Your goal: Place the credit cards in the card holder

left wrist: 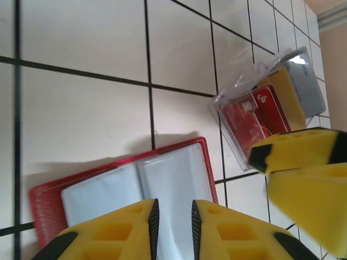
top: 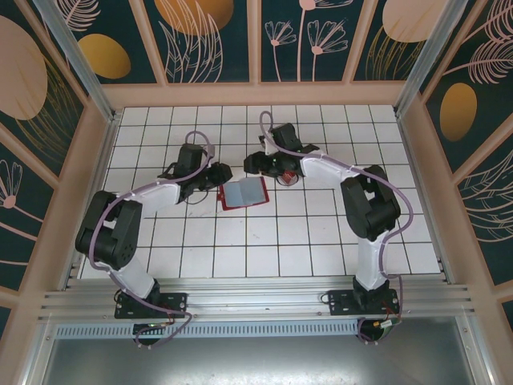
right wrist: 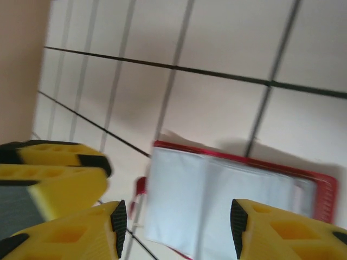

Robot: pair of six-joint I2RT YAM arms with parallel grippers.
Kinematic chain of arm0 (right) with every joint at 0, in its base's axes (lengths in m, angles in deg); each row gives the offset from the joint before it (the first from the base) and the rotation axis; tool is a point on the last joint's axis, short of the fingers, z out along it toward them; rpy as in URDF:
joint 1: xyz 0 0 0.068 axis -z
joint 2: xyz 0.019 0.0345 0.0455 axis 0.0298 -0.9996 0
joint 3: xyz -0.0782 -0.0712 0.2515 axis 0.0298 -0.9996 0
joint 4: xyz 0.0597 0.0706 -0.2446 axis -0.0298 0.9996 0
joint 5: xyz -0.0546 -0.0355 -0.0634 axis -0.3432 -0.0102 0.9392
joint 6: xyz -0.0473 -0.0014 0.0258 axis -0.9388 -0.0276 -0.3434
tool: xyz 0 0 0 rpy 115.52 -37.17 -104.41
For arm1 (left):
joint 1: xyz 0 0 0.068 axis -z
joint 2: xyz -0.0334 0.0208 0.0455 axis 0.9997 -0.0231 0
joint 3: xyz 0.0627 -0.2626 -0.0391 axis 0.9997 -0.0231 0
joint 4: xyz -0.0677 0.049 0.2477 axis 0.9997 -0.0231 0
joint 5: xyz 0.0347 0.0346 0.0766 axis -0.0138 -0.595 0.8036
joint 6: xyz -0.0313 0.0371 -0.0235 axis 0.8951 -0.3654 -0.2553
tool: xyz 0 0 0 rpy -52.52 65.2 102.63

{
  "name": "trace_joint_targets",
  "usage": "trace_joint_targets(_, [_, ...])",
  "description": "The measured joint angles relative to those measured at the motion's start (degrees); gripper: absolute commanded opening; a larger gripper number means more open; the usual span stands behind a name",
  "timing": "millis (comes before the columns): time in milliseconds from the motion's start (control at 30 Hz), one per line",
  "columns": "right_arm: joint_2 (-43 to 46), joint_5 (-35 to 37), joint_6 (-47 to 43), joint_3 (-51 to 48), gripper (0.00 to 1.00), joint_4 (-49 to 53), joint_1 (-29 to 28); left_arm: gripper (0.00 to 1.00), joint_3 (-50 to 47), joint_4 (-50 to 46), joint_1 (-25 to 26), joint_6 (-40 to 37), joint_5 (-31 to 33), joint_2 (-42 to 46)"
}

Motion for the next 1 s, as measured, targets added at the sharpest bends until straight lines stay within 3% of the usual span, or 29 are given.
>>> trace_joint_targets(233, [-0.13,4.63,-1.75,-2.23,0.56,3.91,-2.56,0.19,-0.96,0.02,0.42,0.0,-0.87,-5.4])
trace_joint_targets(1000, [-5.68,5.07,-2.84,1.55,0.57,4.22,-4.87,0.15,-3.93,5.09,0.42,0.68,-2.29,-8.66])
